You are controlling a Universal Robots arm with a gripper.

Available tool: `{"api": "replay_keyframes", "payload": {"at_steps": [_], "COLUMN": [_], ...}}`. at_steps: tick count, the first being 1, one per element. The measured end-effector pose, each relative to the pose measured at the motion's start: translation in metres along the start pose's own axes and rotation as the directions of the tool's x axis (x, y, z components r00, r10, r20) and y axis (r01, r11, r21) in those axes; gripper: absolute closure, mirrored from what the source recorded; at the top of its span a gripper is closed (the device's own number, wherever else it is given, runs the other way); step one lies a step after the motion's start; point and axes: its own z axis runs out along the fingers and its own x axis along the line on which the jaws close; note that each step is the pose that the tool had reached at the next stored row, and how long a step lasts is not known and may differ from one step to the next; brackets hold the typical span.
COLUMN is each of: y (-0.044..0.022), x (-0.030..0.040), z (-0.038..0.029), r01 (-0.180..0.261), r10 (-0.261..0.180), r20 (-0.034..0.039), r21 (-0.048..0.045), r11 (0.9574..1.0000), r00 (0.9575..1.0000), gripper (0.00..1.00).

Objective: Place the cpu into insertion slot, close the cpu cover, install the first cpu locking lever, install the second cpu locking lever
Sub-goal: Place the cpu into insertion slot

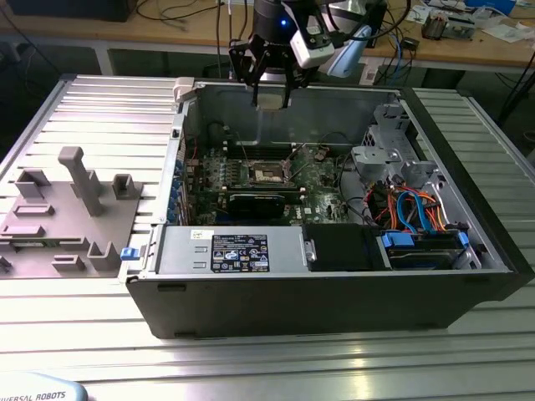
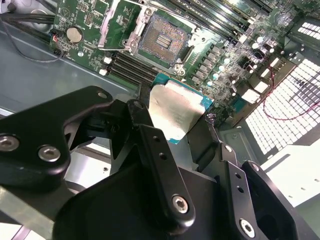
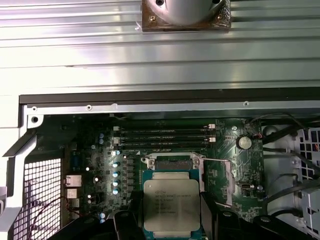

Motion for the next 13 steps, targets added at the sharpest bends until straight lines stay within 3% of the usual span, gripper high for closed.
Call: {"api": "replay_keyframes", "payload": {"at_steps": [13], "y": [-0.0003], "x": [-0.0001], "z": [0.0034], "r01": [0.000], "r10": [0.000], "r20": [-0.0011], "r21": [0.0001], "r11": [1.0000], "r00": [1.0000], "gripper": [0.46]}}
